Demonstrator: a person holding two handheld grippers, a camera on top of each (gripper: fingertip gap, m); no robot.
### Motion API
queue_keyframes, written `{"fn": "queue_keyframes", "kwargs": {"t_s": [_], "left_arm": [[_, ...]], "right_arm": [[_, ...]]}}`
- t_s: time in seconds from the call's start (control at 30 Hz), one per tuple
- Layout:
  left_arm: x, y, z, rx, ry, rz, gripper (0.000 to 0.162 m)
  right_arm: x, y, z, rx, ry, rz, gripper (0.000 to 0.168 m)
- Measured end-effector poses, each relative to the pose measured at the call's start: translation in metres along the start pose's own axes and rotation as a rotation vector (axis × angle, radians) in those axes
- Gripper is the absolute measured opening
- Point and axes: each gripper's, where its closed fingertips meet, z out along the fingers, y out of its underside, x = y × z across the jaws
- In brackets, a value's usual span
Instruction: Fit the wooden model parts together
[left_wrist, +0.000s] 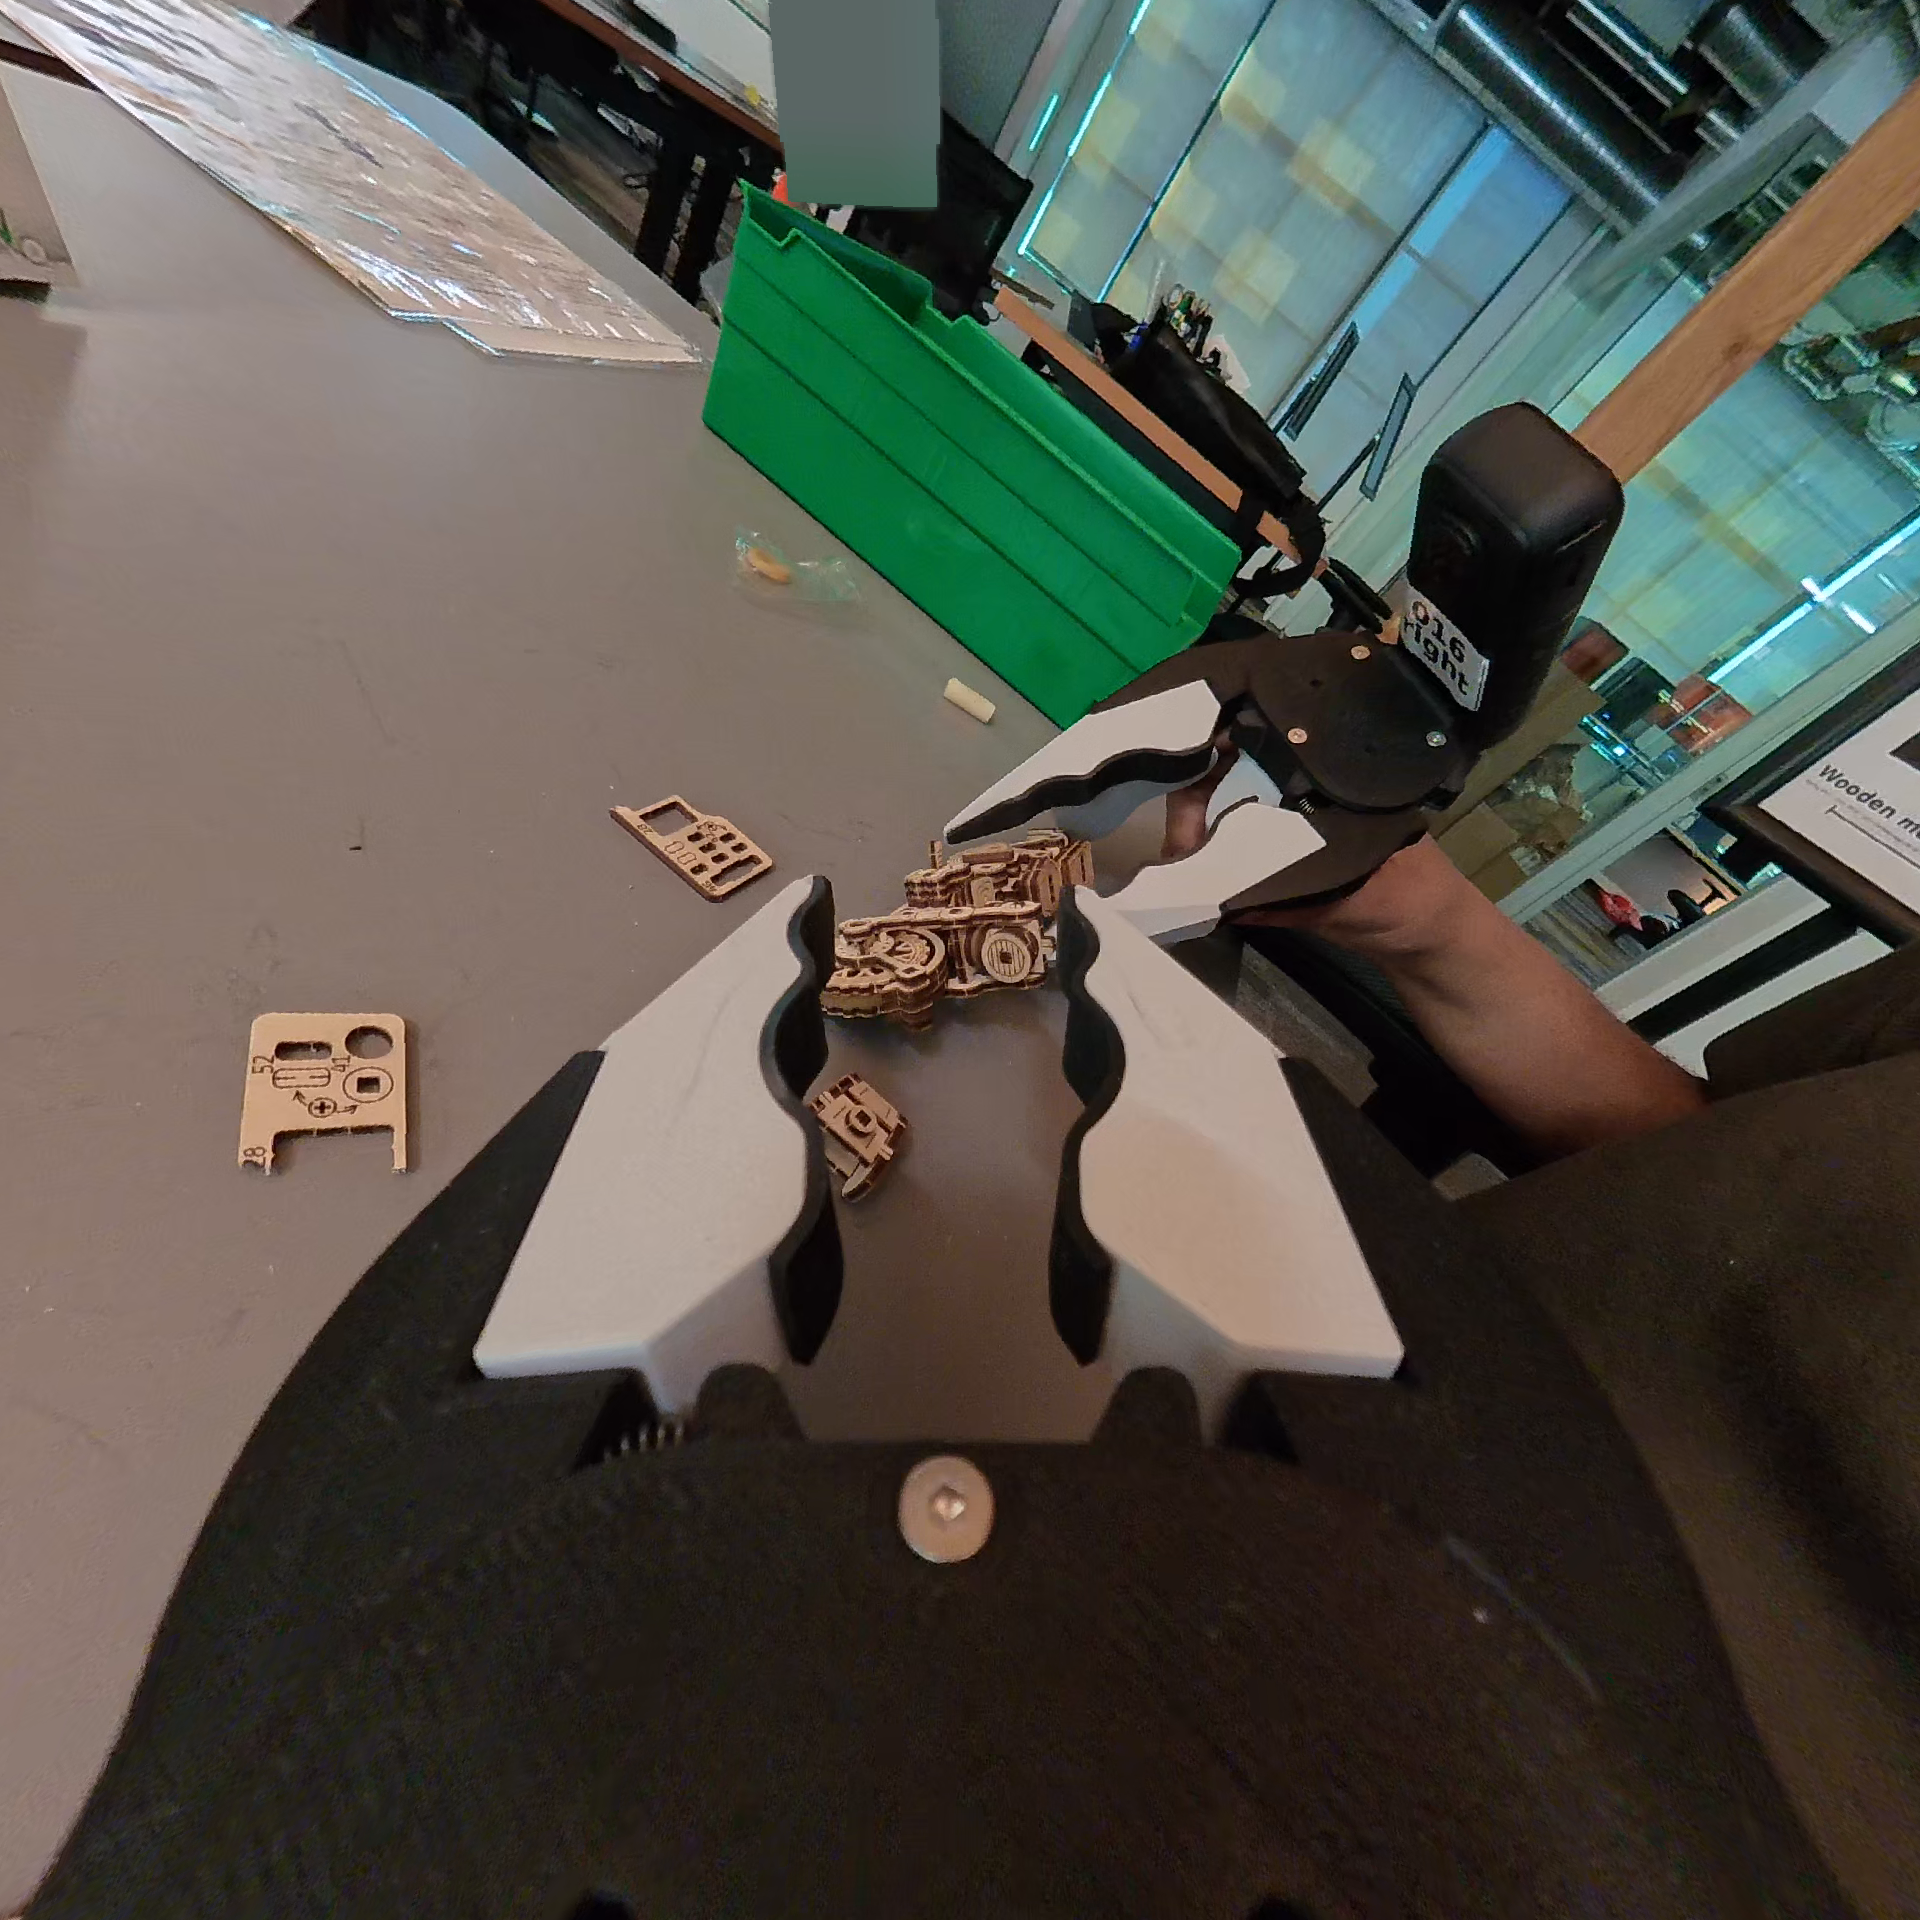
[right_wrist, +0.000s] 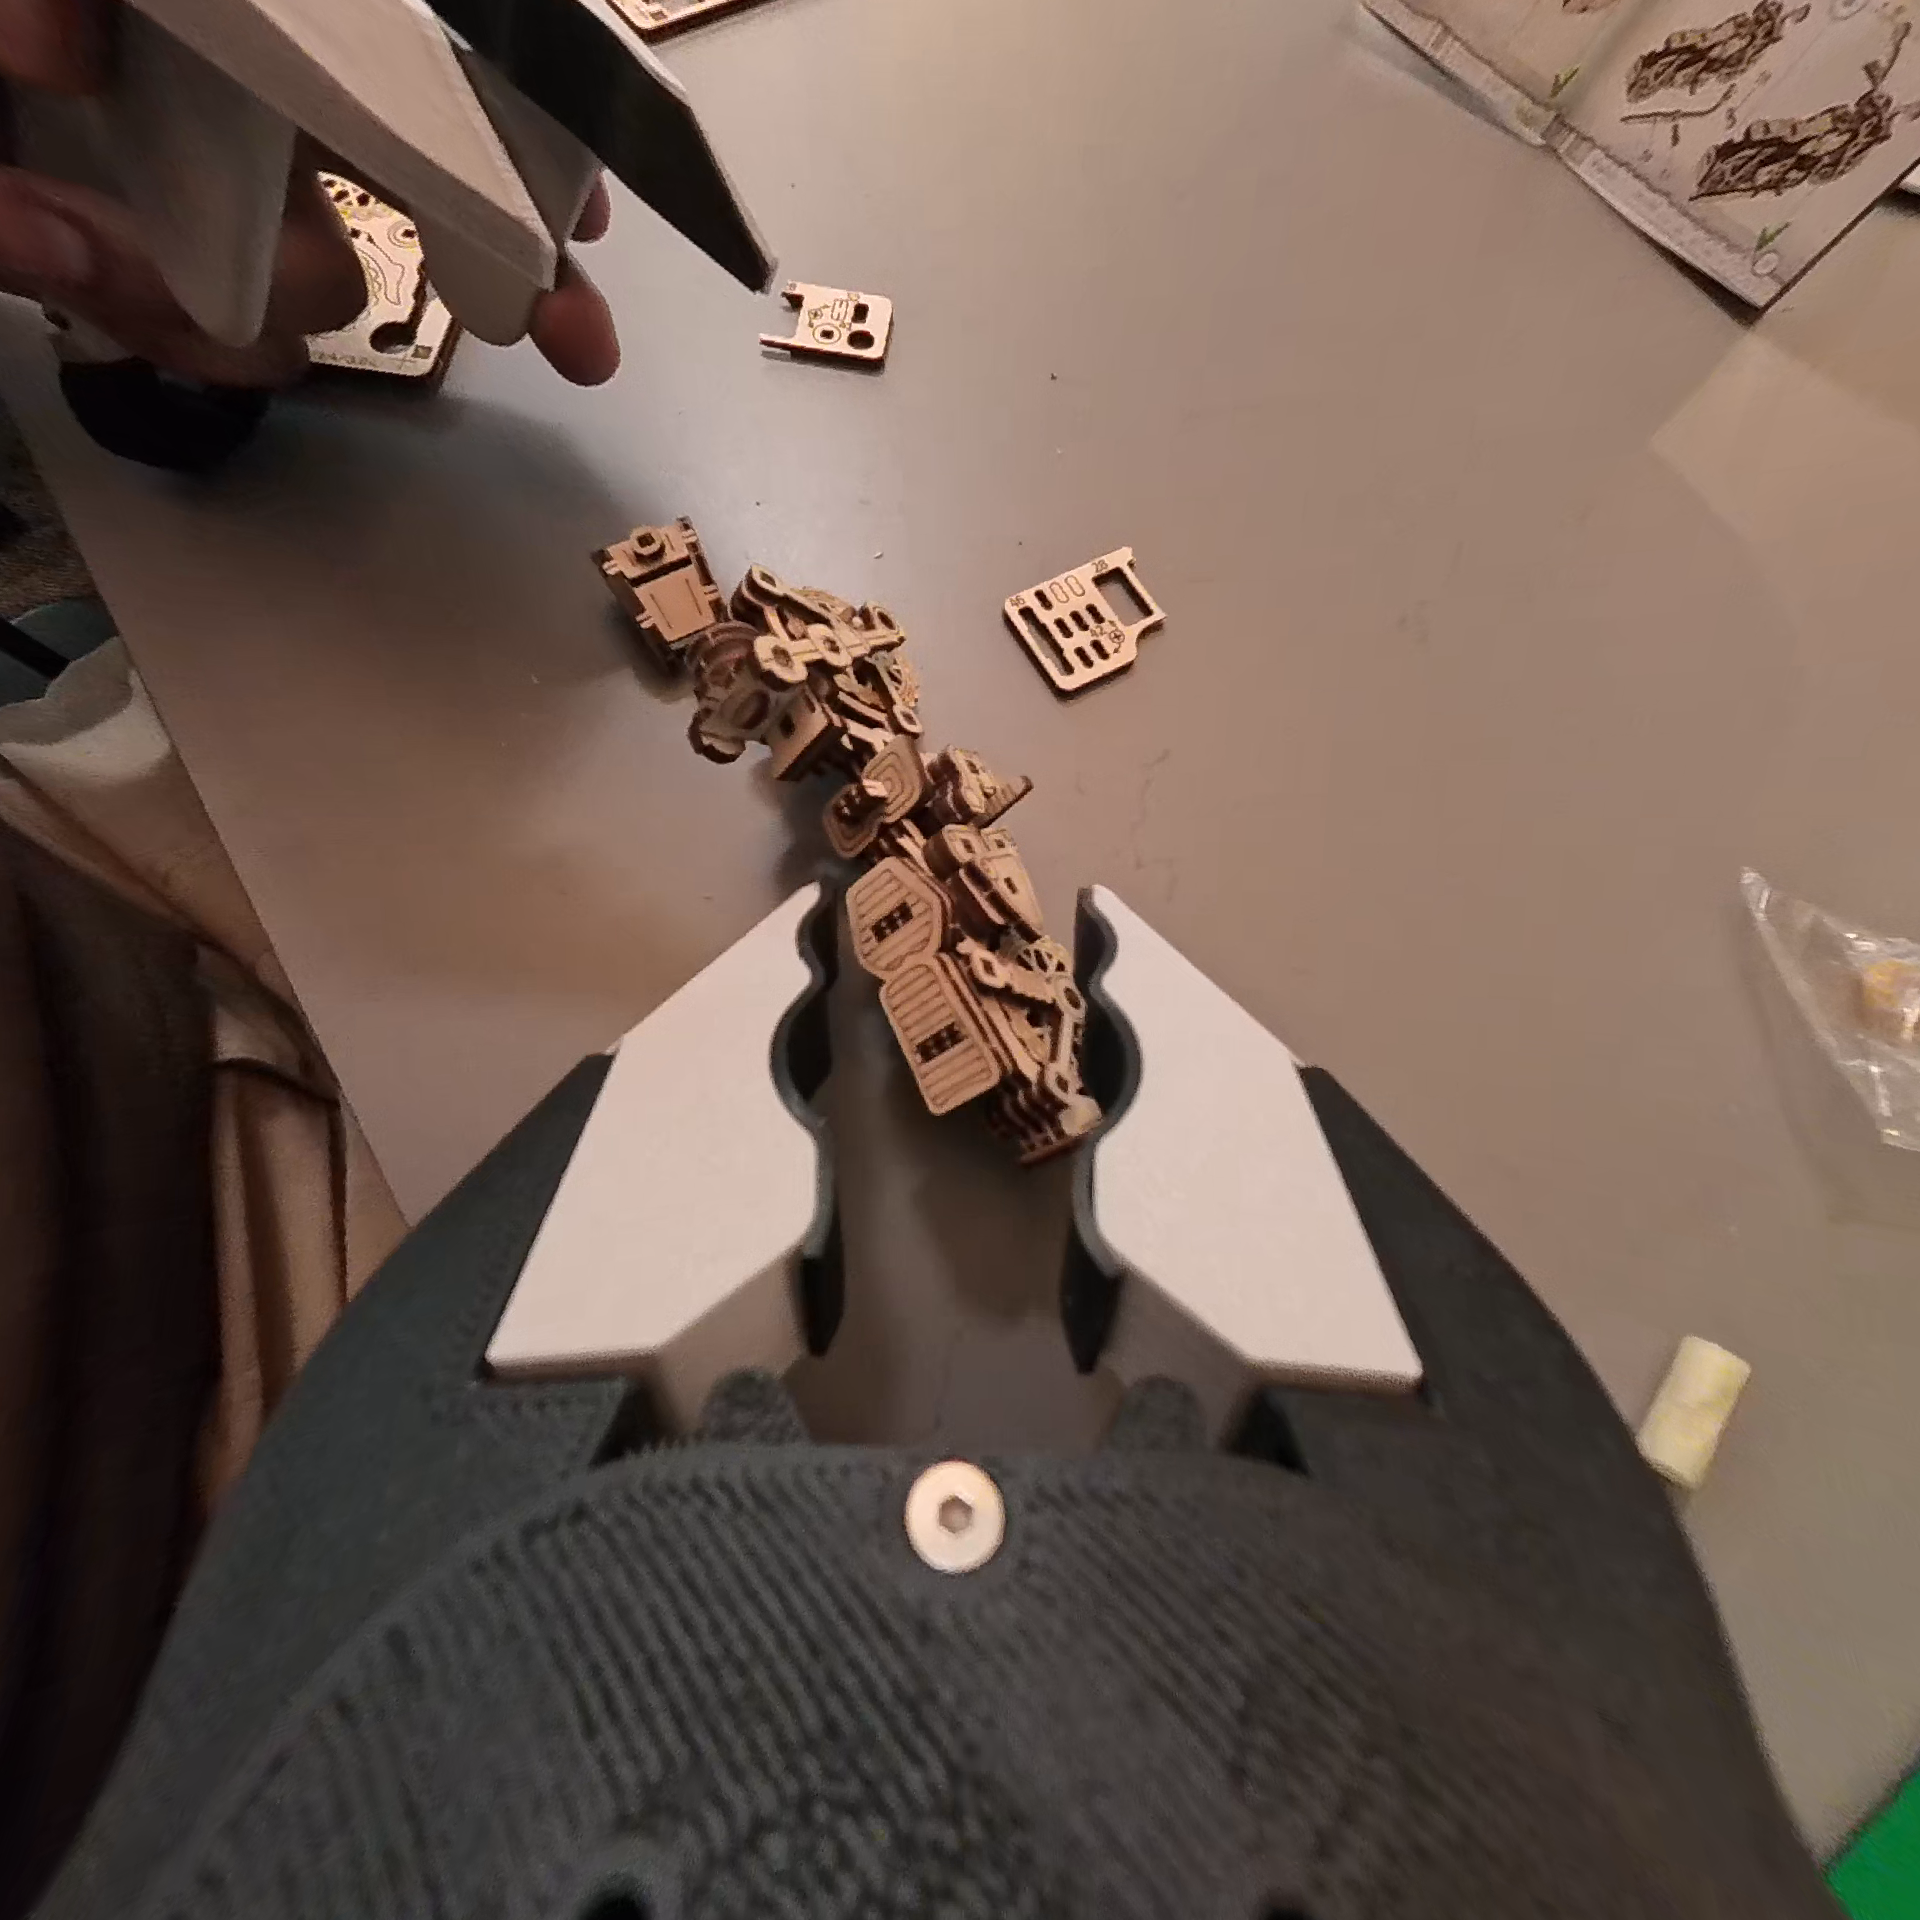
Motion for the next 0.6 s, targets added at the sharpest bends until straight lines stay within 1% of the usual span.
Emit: {"fn": "queue_keyframes", "kwargs": {"t_s": [0.23, 0.43, 0.47, 0.5, 0.53, 0.6], "left_arm": [[0.0, 0.0, 0.0, 0.0, 0.0, 0.0, 0.04], [0.0, 0.0, 0.0, 0.0, 0.0, 0.006, 0.04], [0.001, 0.0, 0.0, -0.001, 0.001, 0.006, 0.039], [0.001, 0.0, 0.0, -0.002, 0.003, 0.005, 0.039], [0.001, 0.0, 0.0, -0.002, 0.005, 0.005, 0.039], [0.001, 0.0, -0.001, -0.002, 0.008, 0.005, 0.038]], "right_arm": [[-0.002, -0.007, -0.003, 0.047, -0.023, 0.026, 0.049], [0.0, -0.031, -0.018, 0.196, -0.045, 0.066, 0.058], [0.0, -0.036, -0.021, 0.226, -0.043, 0.068, 0.062], [0.001, -0.041, -0.024, 0.261, -0.037, 0.069, 0.073], [0.002, -0.047, -0.028, 0.304, -0.029, 0.07, 0.088], [0.003, -0.059, -0.036, 0.386, -0.011, 0.067, 0.11]]}}
